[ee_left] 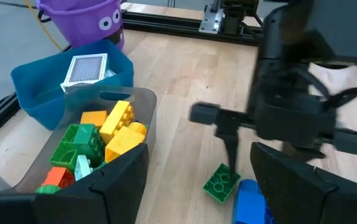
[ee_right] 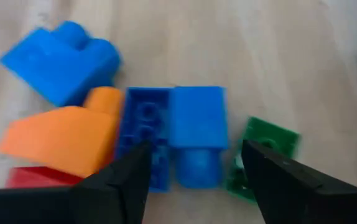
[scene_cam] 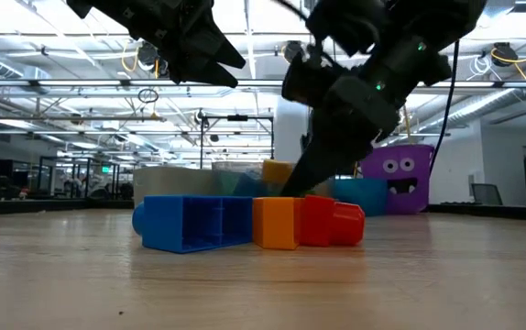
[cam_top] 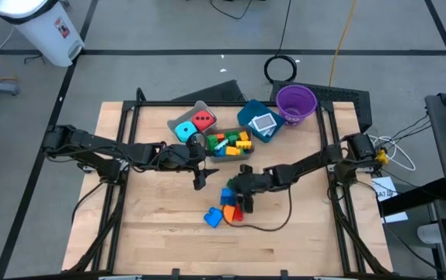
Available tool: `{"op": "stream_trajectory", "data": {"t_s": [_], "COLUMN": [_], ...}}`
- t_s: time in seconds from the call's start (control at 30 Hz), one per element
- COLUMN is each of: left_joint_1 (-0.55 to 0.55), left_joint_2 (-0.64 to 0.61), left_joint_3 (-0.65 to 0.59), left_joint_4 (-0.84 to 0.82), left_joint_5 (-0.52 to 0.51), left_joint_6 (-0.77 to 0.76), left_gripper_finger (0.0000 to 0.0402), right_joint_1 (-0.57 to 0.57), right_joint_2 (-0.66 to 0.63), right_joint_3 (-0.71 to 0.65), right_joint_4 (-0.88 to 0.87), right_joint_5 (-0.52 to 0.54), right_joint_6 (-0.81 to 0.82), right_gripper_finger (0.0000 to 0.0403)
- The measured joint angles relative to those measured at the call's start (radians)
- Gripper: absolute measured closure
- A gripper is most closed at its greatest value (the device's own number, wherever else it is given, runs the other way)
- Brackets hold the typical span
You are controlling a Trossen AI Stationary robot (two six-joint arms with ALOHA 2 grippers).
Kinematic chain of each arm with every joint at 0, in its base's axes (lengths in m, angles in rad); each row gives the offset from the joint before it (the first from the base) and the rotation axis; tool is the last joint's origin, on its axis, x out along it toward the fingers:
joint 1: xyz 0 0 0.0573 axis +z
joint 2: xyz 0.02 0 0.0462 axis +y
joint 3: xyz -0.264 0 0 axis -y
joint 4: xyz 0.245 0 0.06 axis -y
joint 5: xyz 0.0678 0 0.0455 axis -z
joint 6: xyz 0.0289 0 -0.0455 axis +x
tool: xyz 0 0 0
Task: Pick & Place Toys
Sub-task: Put the green block into the black bin
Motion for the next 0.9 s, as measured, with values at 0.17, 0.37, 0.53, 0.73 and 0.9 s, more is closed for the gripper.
{"op": "stream_trajectory", "data": {"t_s": [0.17,0.37,0.53,0.73,0.9], "left_joint_1": [0.000,0.000,0.000,0.000,0.000], "left_joint_2": [0.000,0.000,0.000,0.000,0.000], "left_joint_3": [0.000,0.000,0.000,0.000,0.000], "left_joint_4": [-0.008,-0.015,-0.015,-0.014,-0.014], "left_joint_5": [0.000,0.000,0.000,0.000,0.000], "left_joint_6": [0.004,0.004,0.002,0.002,0.000], "left_gripper_finger": [0.0117,0.0117,0.0117,0.0117,0.0117], "right_joint_1": [-0.014,-0.013,-0.013,-0.013,-0.012], "right_joint_2": [-0.013,-0.053,-0.101,-0.159,-0.161], "right_joint_3": [0.002,0.003,0.000,-0.003,-0.037], "right_joint_4": [-0.114,-0.253,-0.336,-0.395,-0.299], "right_joint_5": [-0.002,-0.003,-0.004,0.006,0.056], "right_joint_6": [0.049,0.050,0.078,0.135,0.119], "right_gripper_finger": [0.0194,0.0200,0.0200,0.0207,0.0209]}}
